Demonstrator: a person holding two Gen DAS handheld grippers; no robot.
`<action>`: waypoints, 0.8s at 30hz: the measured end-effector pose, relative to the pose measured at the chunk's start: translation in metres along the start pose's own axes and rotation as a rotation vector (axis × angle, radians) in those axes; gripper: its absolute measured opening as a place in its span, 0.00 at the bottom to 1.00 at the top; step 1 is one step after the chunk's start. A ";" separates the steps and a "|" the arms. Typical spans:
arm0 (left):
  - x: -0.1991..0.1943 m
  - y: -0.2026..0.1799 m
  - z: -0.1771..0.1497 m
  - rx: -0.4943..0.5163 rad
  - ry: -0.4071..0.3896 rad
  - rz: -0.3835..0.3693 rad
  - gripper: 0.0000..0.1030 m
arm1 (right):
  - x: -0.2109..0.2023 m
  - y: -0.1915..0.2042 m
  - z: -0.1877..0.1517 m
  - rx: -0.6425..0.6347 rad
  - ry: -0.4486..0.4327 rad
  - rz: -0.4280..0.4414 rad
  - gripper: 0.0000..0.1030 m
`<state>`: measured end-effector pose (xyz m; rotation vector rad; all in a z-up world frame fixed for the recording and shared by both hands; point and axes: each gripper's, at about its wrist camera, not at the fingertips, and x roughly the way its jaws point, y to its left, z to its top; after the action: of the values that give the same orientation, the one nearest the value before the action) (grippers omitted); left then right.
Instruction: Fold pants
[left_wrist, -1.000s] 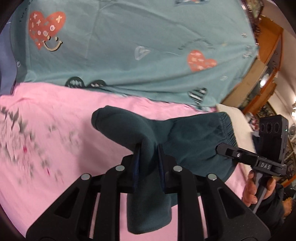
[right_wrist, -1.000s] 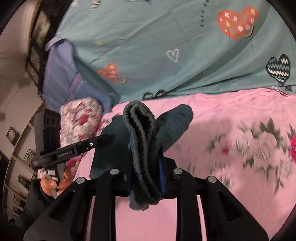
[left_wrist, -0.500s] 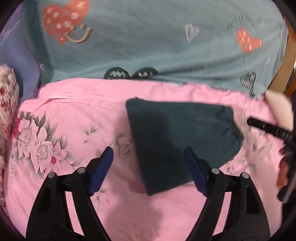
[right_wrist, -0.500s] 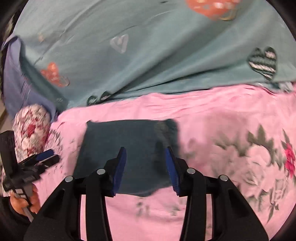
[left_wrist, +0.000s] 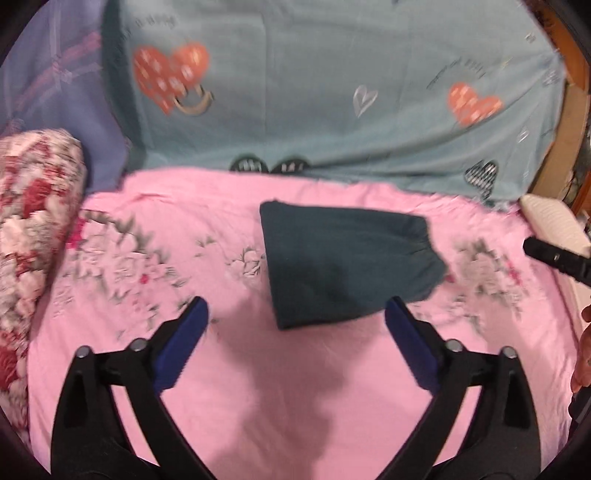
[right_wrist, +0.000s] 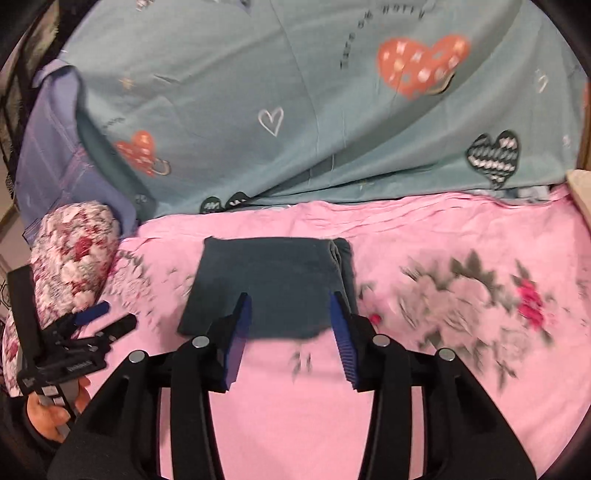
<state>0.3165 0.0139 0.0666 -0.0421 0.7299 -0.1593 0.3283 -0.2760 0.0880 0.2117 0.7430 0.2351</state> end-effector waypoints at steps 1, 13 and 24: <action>-0.020 -0.006 -0.006 0.006 -0.019 -0.002 0.98 | -0.028 0.004 -0.012 -0.008 -0.012 -0.013 0.49; -0.160 -0.032 -0.186 0.112 0.012 0.109 0.98 | -0.178 0.025 -0.211 -0.075 -0.097 -0.119 0.97; -0.196 -0.015 -0.225 0.023 -0.025 0.208 0.98 | -0.206 0.022 -0.273 -0.040 -0.114 -0.131 0.97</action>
<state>0.0207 0.0346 0.0303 0.0538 0.7025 0.0318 -0.0091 -0.2845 0.0302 0.1367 0.6355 0.1126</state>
